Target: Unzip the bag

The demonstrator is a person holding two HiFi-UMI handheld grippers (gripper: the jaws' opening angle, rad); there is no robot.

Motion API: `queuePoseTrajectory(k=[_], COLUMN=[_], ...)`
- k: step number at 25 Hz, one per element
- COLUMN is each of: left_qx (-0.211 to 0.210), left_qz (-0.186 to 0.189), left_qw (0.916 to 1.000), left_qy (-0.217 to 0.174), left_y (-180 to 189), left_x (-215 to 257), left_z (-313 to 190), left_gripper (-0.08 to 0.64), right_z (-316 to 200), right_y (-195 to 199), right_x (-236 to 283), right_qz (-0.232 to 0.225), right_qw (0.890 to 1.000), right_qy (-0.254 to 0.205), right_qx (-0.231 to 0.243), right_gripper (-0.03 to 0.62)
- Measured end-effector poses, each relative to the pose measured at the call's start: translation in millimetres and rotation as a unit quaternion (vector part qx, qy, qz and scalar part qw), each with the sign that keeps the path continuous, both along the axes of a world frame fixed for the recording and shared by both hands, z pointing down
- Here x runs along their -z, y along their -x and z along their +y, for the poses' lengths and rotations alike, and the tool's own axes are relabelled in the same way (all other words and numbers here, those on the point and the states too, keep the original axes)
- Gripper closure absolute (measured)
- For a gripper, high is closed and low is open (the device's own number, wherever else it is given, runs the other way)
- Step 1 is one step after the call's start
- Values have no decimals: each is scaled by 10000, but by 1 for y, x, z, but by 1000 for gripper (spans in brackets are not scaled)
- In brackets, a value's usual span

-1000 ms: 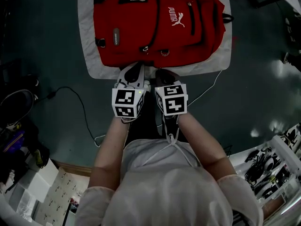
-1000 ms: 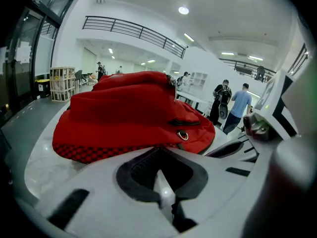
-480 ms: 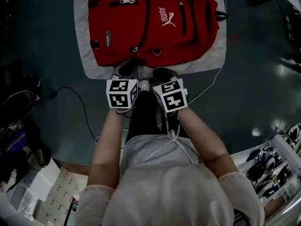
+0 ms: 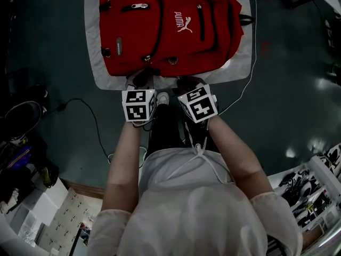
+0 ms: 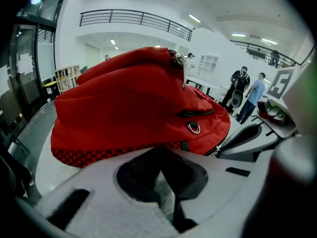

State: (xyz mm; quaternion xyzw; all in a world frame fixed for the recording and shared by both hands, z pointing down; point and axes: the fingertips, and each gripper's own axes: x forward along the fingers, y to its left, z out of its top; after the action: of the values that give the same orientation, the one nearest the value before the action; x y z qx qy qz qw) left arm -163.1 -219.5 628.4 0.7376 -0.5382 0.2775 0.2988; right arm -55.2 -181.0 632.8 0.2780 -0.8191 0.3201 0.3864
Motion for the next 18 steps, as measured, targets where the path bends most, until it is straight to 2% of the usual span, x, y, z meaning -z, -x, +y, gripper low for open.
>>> queuePoseTrajectory(k=[8, 18], left_qx=[119, 267], left_qz=[-370, -565], left_qw=[9992, 9980], left_qy=[-79, -119], left_y=[1, 3], left_x=[0, -1], left_z=[-1, -1], left_gripper=[540, 540], right_z=[-7, -14], right_y=[-36, -67], right_x=[-1, -1], right_qz=[142, 242], right_qw=[9997, 9994], right_qy=[-98, -77], right_qx=[162, 221], right_gripper=[563, 563])
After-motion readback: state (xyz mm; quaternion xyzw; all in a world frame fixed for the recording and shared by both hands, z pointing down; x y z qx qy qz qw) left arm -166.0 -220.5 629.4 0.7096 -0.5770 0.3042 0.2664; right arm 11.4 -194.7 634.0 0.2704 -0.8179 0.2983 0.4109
